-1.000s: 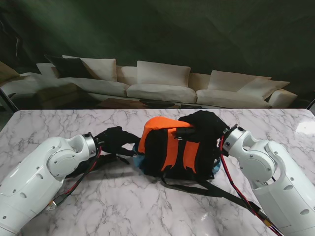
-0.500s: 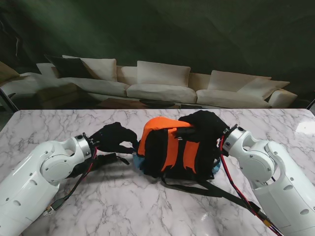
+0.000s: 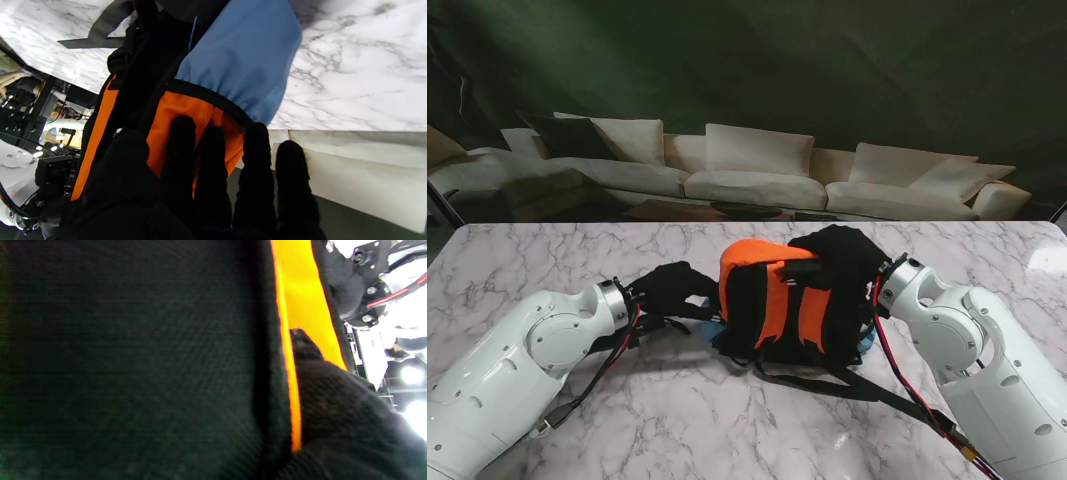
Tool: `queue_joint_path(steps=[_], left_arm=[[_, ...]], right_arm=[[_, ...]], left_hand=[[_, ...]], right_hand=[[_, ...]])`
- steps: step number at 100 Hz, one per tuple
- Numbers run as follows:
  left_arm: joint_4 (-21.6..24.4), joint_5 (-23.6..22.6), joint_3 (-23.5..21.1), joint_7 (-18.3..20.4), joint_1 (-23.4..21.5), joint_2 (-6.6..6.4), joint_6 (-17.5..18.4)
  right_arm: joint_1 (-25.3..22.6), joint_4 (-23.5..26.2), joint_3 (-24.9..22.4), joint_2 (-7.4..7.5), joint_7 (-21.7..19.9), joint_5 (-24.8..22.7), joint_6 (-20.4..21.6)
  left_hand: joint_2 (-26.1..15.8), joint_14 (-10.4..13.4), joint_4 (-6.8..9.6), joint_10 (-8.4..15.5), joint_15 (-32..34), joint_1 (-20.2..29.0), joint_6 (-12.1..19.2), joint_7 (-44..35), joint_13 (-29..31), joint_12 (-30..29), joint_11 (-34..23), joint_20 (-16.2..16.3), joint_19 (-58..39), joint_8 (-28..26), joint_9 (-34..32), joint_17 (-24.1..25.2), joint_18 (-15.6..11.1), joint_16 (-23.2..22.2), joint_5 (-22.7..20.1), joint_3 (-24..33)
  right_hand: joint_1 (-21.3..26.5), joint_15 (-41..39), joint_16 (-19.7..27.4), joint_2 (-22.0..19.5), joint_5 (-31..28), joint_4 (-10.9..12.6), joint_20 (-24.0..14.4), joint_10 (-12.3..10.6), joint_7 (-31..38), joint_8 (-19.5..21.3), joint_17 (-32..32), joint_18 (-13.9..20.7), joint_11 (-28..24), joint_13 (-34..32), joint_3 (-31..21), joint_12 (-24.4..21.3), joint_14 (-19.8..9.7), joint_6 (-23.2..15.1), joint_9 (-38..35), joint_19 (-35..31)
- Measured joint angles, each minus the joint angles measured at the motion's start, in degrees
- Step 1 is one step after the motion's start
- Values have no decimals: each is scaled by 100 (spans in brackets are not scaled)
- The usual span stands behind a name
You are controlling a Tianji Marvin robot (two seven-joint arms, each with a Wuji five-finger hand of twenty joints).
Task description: Put the umbrella and water cup into the side pockets of the backpack
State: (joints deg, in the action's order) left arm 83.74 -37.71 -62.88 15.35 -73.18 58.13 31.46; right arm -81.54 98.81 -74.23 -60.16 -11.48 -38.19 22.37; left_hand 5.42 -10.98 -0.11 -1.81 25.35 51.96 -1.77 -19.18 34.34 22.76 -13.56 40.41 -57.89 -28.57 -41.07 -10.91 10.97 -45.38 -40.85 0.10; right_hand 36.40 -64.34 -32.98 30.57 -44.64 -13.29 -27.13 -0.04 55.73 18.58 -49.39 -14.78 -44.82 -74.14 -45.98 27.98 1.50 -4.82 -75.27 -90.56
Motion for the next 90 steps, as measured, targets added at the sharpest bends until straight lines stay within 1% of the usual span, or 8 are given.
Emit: queue_joint_path(steps=[14,28,35,40,44,57,72,90], left_arm=[[-52,168,95,95,70,1,12],[-53,219,176,220,108,-6,23],[-52,-9,226,367,173,-24,24],[-49,-362,236,449,220,-37,29],[-46,-541,236,508,246,-50,29],[-31,-665,110,498,228,-60,34],[49,-838,-192,400,63,-54,40],[131,-773,-487,47,-211,-30,102]], right_arm=[[8,-11,0,-1,0,4,0],[18,-20,4,-1,0,6,-1],[19,-25,10,-1,1,6,0],[20,-27,14,-2,7,6,1],[20,-28,17,-2,11,6,3],[20,-29,18,-4,11,2,6],[20,-27,15,-5,11,-3,16],[27,-27,17,-5,11,-3,15]], left_hand=[[-24,56,0,217,-51,136,9,550,-52,-339,249,3,0,526,420,2,-68,67,701,-44],[-85,60,0,274,-61,188,21,777,-52,-418,281,3,0,692,551,4,-69,70,848,-35],[-118,60,0,274,-91,146,60,833,-52,-447,277,6,0,703,551,4,-70,91,852,-35],[-118,60,0,214,-93,91,106,632,-48,-453,192,46,0,397,238,4,-70,112,555,-36],[-117,49,0,272,-92,90,137,508,-45,-455,155,69,-1,216,165,4,-70,133,353,-36],[-186,37,0,272,-93,-228,151,-54,47,-205,-21,76,-67,-144,-261,3,-70,133,-76,-18],[-193,-69,0,239,-74,-267,132,-554,88,-54,-126,83,-74,-345,-339,2,-70,79,-139,-3],[-190,-74,0,-7,-74,-267,90,-305,98,-94,78,83,-75,-184,-124,1,-66,143,10,-2]], right_hand=[[0,5,0,-27,3,0,0,-1,0,0,0,0,0,0,5,0,0,0,1,1],[0,7,0,-29,4,0,0,-1,0,0,1,0,0,0,6,0,0,0,1,2],[0,8,0,-29,4,0,0,-1,0,0,1,0,0,0,6,0,0,0,2,2],[0,8,0,-29,4,0,0,-1,0,0,1,0,0,0,6,0,0,0,2,3],[0,8,0,-29,4,0,0,-1,0,0,1,1,0,0,6,0,0,0,2,3],[0,9,0,-29,4,0,1,-2,0,0,1,1,0,0,8,0,0,0,3,3],[0,12,0,-31,4,0,1,-2,0,0,1,2,0,0,8,0,0,0,3,3],[0,26,0,-36,4,0,1,-2,0,0,1,2,0,0,9,-1,0,0,3,4]])
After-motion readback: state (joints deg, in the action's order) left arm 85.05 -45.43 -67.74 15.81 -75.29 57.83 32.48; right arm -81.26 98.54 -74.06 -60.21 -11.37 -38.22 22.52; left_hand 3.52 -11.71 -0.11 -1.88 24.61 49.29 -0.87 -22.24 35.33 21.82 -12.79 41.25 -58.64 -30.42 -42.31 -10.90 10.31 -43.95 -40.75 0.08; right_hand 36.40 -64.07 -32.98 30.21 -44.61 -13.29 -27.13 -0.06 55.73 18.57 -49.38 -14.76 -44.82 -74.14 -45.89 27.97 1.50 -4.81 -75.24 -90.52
